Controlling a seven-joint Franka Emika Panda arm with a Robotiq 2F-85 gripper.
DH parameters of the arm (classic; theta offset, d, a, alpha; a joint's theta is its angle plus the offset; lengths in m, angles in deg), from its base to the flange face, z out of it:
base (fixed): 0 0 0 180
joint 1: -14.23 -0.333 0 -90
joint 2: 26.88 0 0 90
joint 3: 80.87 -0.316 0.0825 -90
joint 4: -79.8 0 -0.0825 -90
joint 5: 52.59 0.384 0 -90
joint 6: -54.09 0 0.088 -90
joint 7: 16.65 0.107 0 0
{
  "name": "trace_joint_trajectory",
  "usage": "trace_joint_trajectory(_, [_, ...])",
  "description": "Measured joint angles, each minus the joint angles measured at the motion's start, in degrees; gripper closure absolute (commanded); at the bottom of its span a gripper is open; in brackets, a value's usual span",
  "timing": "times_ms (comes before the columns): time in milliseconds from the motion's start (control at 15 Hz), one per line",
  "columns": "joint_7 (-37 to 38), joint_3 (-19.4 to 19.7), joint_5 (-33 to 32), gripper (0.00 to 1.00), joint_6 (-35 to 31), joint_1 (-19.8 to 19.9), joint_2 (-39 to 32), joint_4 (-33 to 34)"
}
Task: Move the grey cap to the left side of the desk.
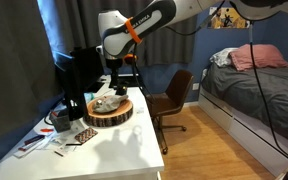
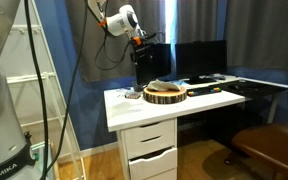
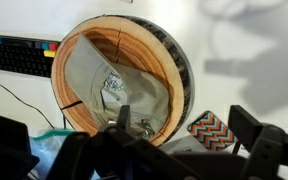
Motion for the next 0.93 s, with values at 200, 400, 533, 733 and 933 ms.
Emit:
trace_joint_trajectory(200, [-2.6,0.0,0.6,0.0,-1.8,0.1,-1.0,0.0])
trace_joint_trajectory(400, [-7.2,0.0,1.8,0.0,-7.6,0.9,-4.3,0.2])
trace_joint_trajectory(533, [-10.6,0.0,3.3,0.0,-10.5,1.5,-6.9,1.1])
trace_joint_trajectory(733, [-16.3,-0.6,6.4,0.0,-13.6,2.4,-10.9,3.3])
trace_joint_trajectory(933, [-20.2,-1.1,9.3,0.0,-15.2,3.2,-14.6,6.4])
